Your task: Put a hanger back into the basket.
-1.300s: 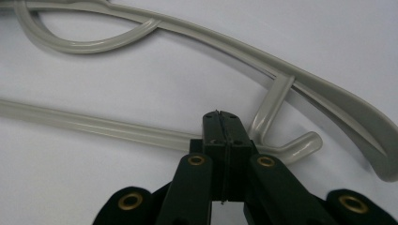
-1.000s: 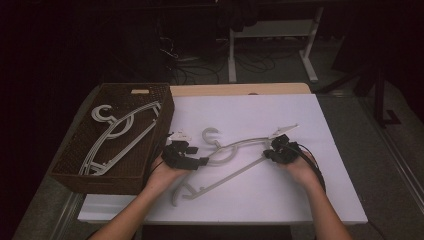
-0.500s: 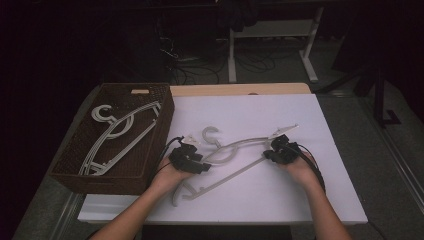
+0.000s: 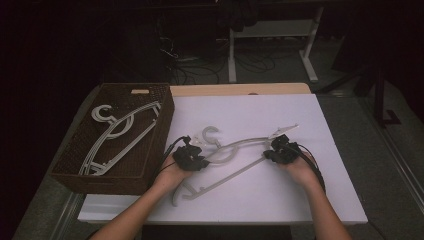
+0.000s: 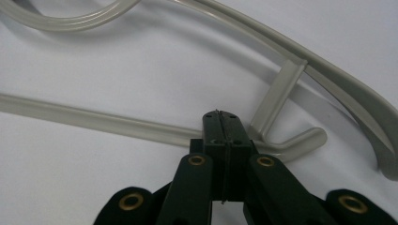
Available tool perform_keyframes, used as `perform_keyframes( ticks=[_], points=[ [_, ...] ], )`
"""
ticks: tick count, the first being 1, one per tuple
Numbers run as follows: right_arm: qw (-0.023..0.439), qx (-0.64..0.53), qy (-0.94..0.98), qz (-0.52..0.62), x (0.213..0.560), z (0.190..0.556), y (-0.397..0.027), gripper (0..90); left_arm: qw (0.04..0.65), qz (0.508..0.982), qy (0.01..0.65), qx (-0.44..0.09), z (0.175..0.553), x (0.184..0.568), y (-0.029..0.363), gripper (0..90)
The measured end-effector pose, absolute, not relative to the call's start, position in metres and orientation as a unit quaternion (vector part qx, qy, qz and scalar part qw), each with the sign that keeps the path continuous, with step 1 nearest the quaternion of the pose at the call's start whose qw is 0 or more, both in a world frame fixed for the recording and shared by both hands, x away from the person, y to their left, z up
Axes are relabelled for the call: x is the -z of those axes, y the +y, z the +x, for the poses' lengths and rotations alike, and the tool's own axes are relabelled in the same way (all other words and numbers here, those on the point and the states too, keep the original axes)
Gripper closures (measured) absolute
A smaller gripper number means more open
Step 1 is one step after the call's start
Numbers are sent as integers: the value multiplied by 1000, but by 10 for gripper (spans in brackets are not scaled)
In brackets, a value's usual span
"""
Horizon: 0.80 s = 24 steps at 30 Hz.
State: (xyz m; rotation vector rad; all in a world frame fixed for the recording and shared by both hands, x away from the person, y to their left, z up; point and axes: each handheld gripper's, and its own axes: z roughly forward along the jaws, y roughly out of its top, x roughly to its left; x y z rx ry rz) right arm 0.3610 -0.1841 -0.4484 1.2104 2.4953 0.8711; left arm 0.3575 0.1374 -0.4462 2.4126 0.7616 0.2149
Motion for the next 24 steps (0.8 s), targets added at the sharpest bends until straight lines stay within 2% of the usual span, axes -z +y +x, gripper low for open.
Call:
perform_keyframes(
  ticks=[10, 15, 16, 17, 20, 24],
  points=[
    [107, -312, 852, 406, 446, 358, -184, 889, 298, 896, 315, -92, 357, 445, 136, 810],
    [96, -356, 843, 391, 431, 344, -186, 800, 304, 890, 324, -100, 361, 437, 133, 815],
    [90, -376, 838, 385, 424, 335, -189, 741, 312, 886, 328, -99, 362, 429, 134, 816],
    [90, -376, 838, 385, 424, 335, -189, 741, 312, 886, 328, -99, 362, 429, 134, 816],
    [84, -409, 826, 380, 414, 317, -197, 627, 327, 878, 335, -99, 361, 413, 135, 816],
    [79, -426, 819, 376, 410, 308, -200, 561, 342, 872, 332, -114, 357, 382, 139, 816]
  ],
)
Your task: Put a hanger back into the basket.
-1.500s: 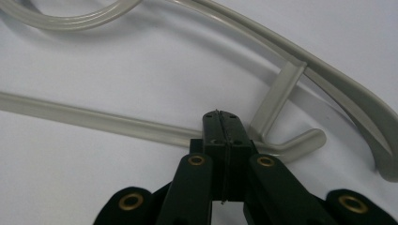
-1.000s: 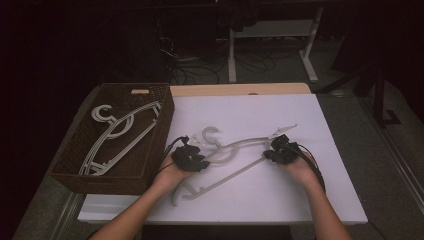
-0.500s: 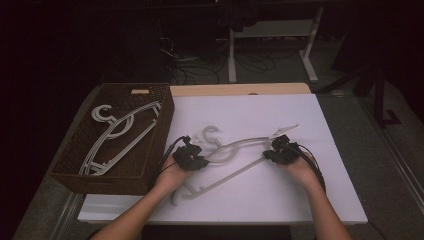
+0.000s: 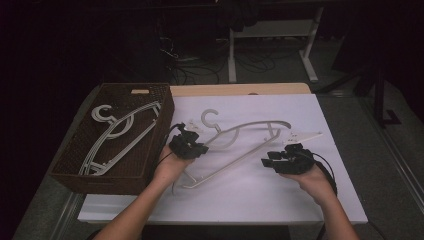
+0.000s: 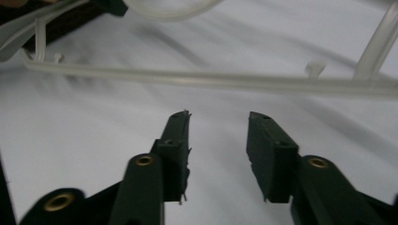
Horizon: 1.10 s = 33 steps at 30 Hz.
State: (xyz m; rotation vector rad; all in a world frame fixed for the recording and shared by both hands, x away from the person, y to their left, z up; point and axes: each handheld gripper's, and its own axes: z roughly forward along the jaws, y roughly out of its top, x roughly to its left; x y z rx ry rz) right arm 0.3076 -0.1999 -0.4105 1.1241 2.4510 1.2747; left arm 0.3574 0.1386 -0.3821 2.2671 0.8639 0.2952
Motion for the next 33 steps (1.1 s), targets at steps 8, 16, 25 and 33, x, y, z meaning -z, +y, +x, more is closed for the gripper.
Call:
perform_keyframes(
  ticks=[8, 16, 25, 33],
  points=[
    [79, -432, 815, 378, 418, 301, -207, 461, 354, 868, 318, -142, 360, 323, 149, 816],
    [90, -431, 809, 389, 421, 304, -211, 350, 355, 865, 310, -173, 366, 283, 190, 816],
    [104, -427, 810, 389, 421, 305, -204, 242, 338, 853, 341, -203, 373, 272, 257, 816],
    [110, -422, 811, 389, 421, 306, -200, 237, 316, 832, 388, -239, 379, 279, 324, 816]
  ],
)
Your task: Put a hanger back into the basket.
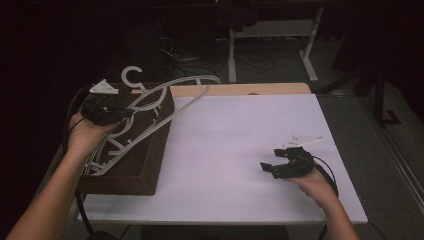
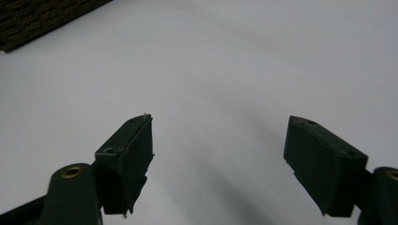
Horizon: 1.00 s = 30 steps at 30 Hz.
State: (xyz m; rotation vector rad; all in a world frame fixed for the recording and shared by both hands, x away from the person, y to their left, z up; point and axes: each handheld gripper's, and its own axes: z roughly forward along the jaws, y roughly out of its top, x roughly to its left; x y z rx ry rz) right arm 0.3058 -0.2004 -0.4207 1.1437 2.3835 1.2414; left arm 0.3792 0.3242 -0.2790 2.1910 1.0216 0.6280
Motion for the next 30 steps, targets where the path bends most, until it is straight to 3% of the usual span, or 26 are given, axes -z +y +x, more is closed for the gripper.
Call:
perform_keyframes(
  ticks=[13, 30],
  points=[
    [112, -415, 811, 397, 423, 308, -204, 236, 297, 800, 448, -266, 380, 295, 410, 817],
    [113, -408, 814, 397, 425, 309, -202, 237, 271, 800, 465, -266, 377, 304, 444, 816]
  ],
)
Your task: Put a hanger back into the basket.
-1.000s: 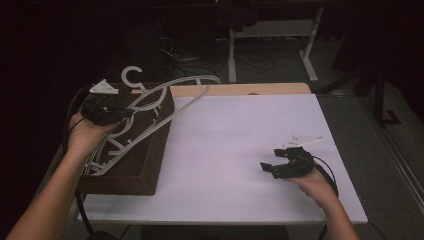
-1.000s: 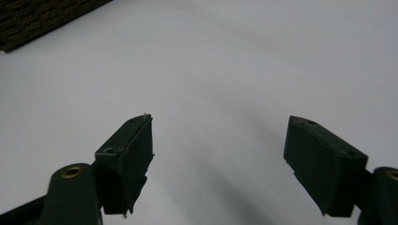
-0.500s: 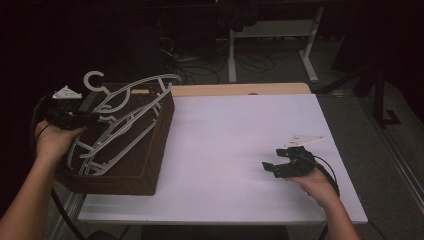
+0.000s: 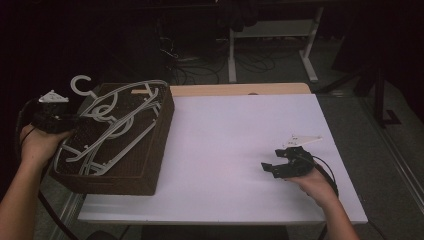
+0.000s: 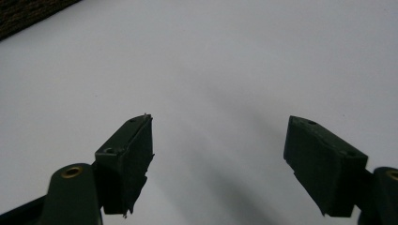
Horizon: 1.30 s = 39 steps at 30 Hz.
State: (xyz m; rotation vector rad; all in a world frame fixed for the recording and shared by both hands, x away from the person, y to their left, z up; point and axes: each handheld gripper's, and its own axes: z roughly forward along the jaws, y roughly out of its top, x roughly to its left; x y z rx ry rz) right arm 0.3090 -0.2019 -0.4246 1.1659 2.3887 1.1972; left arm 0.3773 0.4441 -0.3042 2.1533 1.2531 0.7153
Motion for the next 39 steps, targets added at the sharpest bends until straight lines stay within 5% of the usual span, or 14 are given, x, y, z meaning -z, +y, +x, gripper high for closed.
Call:
perform_keyframes(
  ticks=[19, 22, 27, 39],
  points=[
    [112, -403, 817, 396, 426, 309, -199, 237, 257, 814, 477, -210, 391, 339, 445, 808],
    [112, -404, 817, 396, 426, 309, -199, 237, 275, 807, 479, -208, 392, 343, 443, 611],
    [114, -406, 817, 394, 423, 309, -200, 237, 327, 794, 472, -199, 388, 329, 435, 468],
    [122, -424, 813, 380, 404, 310, -199, 215, 432, 793, 405, -144, 373, 310, 383, 307]
  ],
)
